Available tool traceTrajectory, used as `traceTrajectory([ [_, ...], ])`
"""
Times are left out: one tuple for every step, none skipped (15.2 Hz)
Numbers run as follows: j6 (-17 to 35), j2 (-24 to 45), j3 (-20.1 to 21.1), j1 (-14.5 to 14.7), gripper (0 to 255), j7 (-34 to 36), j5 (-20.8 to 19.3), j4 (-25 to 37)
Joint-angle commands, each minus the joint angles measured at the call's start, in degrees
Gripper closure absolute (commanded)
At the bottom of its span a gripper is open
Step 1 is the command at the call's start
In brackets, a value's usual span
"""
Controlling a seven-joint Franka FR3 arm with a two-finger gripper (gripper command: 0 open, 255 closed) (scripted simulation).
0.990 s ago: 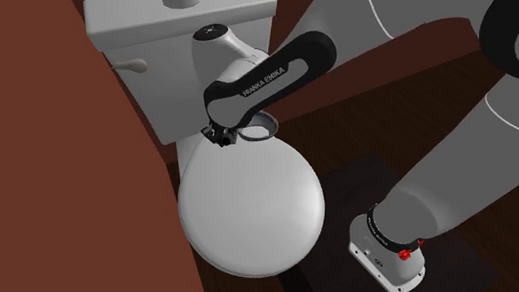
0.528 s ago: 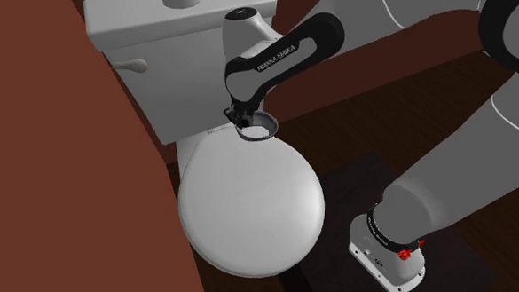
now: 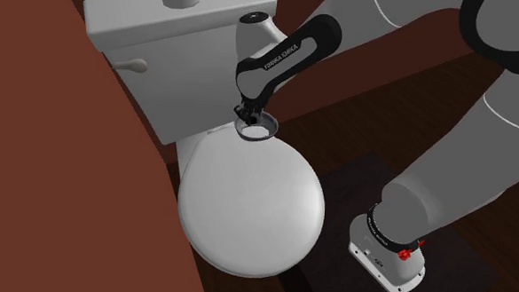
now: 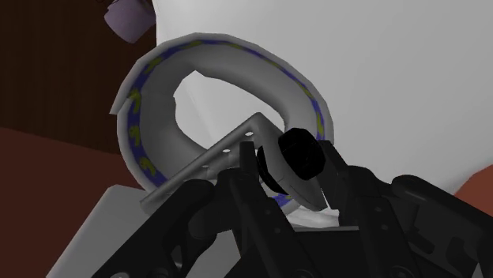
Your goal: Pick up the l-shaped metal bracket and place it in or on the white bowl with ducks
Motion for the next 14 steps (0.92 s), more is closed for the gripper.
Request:
traceTrajectory([
  [1.6,1.3,-0.2,0.1,255,0.7,-1.0,-0.4],
  [2.3,2.0,-0.3,0.1,255,1.0,-1.5,-0.5],
  [3.1,2.6,-0.4,0.2,255,1.4,-2.0,-0.7],
  [3.8,3.3,-0.5,0.3,255,1.8,-2.5,-0.8],
  [4.5,4.0,-0.6,0.4,255,2.1,-3.1,-0.9],
  [5.2,4.7,-0.8,0.5,255,2.5,-3.6,-1.0],
  [5.9,5.4,-1.0,0.6,255,3.0,-4.2,-1.1],
  [7.0,6.5,-1.3,0.8,255,3.6,-5.1,-1.2],
  [7.0,6.5,-1.3,0.8,255,3.6,-5.1,-1.2],
  [7.0,6.5,-1.3,0.8,255,3.6,-5.1,-1.2],
  [7.0,6.5,-1.3,0.8,255,3.6,-5.1,-1.2],
  [7.0,6.5,-1.3,0.8,255,3.6,-5.1,-1.2],
  [7.0,6.5,-1.3,0.8,255,3.6,-5.1,-1.2],
  [7.0,6.5,-1.3,0.8,255,3.6,-5.1,-1.2],
])
